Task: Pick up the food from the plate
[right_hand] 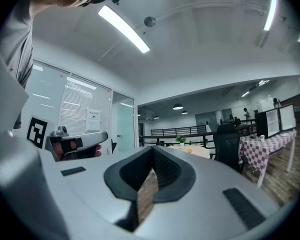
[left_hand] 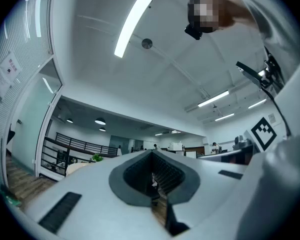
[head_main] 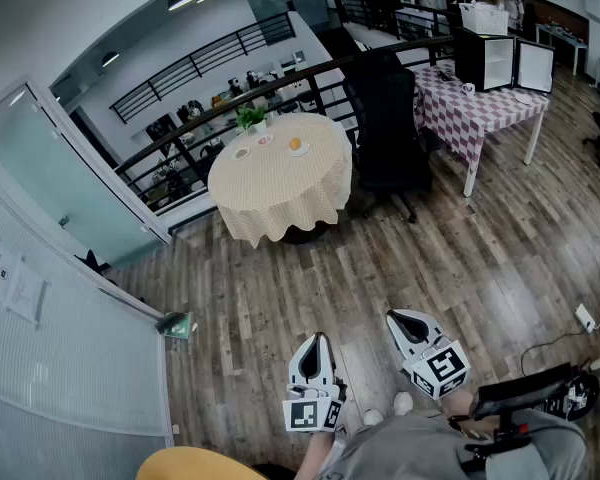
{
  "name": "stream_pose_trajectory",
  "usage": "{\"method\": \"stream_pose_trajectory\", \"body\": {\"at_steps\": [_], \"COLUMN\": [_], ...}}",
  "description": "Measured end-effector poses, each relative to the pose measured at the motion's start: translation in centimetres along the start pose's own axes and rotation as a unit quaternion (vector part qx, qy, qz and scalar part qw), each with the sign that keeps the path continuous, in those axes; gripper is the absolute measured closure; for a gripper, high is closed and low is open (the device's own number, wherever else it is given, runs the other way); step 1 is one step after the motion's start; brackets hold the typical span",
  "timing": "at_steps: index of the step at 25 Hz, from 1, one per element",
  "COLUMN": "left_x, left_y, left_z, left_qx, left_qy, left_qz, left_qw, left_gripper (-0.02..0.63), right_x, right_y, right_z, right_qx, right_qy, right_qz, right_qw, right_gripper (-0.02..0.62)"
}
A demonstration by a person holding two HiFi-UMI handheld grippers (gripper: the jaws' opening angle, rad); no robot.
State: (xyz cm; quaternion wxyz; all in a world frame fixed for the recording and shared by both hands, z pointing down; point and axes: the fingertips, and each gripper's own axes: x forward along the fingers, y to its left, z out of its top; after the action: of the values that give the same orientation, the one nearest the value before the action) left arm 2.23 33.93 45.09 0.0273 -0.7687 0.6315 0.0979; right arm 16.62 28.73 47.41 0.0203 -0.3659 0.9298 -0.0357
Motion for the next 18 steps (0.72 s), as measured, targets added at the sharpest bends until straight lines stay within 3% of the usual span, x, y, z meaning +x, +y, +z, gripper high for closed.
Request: {"method": "stream_pose_trajectory", "body": {"at_steps": [12,18], "left_x": [0.4,1.1], "left_y": [-4.7,-6.4], "left_z": [-1.0,-1.7], "left_qx": [-0.01,-0.009], "left_qy": [0.014,0.017], "left_qz": [0.009,0.01], "left_qw": [0.9998,0.9998], "left_gripper": [0.597,0.597], "right_x": [-3.0,-3.1], "right_y": [-2.9,-6.0], "right_z": [0.6,0.4], "right_qx": [-0.009,-0.016], "right_qy": [-0.008,-0.02], "right_qz": [0.011,-0.016], "right_qw": [1.0,1.0], "right_gripper": [0.58,0.58]}}
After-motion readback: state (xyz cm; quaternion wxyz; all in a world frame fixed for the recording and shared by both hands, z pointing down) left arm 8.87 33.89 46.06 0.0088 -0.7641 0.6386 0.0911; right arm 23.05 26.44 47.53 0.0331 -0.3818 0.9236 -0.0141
